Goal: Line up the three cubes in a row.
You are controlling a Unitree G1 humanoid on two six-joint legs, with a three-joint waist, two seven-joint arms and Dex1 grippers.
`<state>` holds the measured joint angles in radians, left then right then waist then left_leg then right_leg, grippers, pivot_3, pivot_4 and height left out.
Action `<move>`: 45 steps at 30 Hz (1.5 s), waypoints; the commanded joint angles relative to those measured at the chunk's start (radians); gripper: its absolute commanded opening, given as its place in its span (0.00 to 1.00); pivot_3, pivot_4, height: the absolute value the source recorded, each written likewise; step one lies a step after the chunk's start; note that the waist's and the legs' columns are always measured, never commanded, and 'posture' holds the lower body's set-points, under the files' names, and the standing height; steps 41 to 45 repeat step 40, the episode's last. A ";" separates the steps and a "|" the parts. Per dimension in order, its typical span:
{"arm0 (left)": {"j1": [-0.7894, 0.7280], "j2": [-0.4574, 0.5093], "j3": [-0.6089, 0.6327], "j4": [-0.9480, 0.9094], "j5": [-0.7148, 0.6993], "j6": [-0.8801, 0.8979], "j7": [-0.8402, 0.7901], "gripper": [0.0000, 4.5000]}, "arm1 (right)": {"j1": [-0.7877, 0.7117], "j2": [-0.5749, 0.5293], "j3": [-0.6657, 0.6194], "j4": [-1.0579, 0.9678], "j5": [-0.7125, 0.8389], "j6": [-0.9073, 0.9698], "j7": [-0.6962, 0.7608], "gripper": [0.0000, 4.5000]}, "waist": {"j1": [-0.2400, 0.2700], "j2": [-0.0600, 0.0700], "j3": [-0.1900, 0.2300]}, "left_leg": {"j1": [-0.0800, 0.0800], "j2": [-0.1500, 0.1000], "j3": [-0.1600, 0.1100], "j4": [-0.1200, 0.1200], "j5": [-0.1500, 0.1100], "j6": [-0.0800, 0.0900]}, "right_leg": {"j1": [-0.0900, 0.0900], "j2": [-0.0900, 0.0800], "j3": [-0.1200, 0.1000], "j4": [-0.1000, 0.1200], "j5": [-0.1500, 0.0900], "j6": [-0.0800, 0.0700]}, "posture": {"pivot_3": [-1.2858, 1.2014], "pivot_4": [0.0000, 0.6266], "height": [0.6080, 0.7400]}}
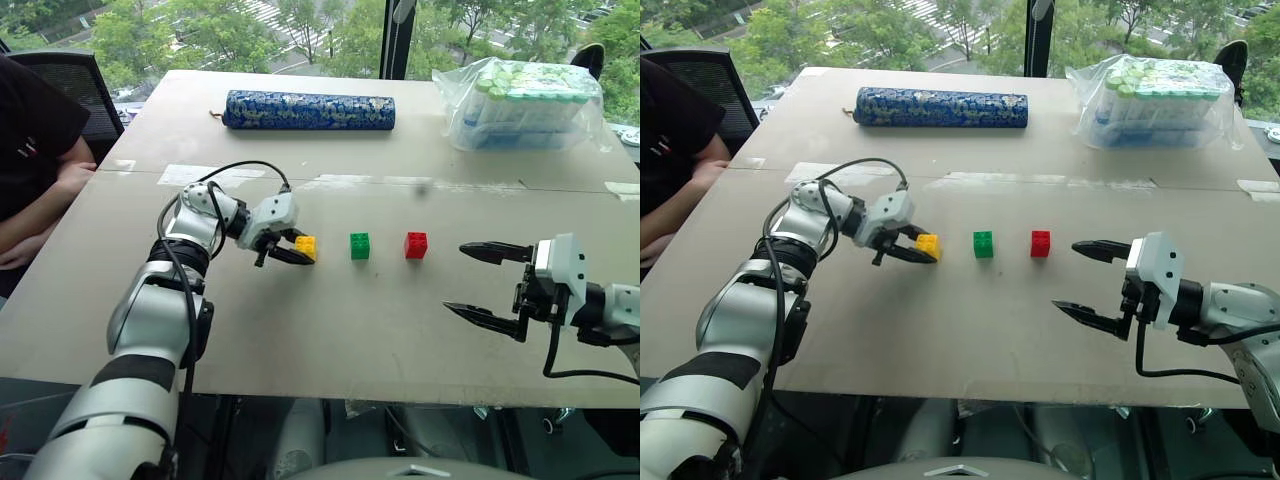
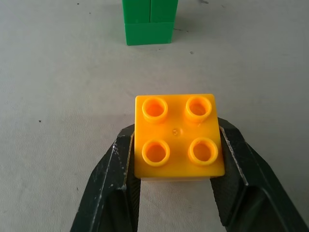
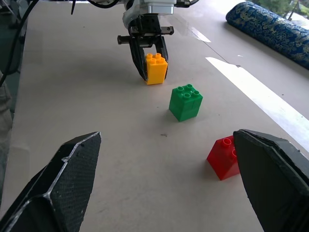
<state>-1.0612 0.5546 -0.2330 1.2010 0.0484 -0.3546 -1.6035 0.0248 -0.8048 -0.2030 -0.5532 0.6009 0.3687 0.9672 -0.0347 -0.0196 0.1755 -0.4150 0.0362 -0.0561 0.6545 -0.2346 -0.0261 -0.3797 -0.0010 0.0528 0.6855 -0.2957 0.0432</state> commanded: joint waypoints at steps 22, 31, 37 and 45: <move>0.323 0.231 0.317 -0.581 -0.291 0.441 0.113 0.97 | 0.172 0.001 -0.164 -0.045 -0.043 0.017 -0.088 1.00 | -0.015 0.002 -0.001 | 0.003 0.001 0.002 0.000 0.000 0.000 | 0.000 0.000 0.003 0.003 0.000 0.000 | 0.52 0.24 1.00; 1.107 0.078 0.763 -1.550 -0.571 0.952 0.659 0.97 | 0.307 0.135 -0.203 -0.046 -0.052 0.007 -0.192 1.00 | 0.025 -0.001 -0.002 | 0.003 0.002 -0.003 0.001 0.001 -0.001 | 0.002 -0.008 0.000 0.003 0.000 0.000 | 0.52 0.24 1.00; 1.350 -0.021 0.824 -1.760 -0.640 0.996 0.794 0.97 | 0.381 0.143 -0.237 -0.011 -0.066 -0.032 -0.157 1.00 | 0.028 0.000 -0.001 | 0.020 0.002 0.002 -0.002 0.001 -0.001 | 0.019 -0.009 0.001 -0.003 -0.006 -0.001 | 0.52 0.24 1.00; 1.424 -0.049 0.824 -1.807 -0.658 0.975 0.819 0.97 | 0.424 0.128 -0.280 0.006 -0.063 -0.038 -0.124 1.00 | 0.027 0.000 -0.002 | 0.020 0.003 0.003 -0.002 0.001 -0.001 | 0.019 -0.008 0.002 -0.004 -0.006 -0.001 | 0.52 0.24 1.00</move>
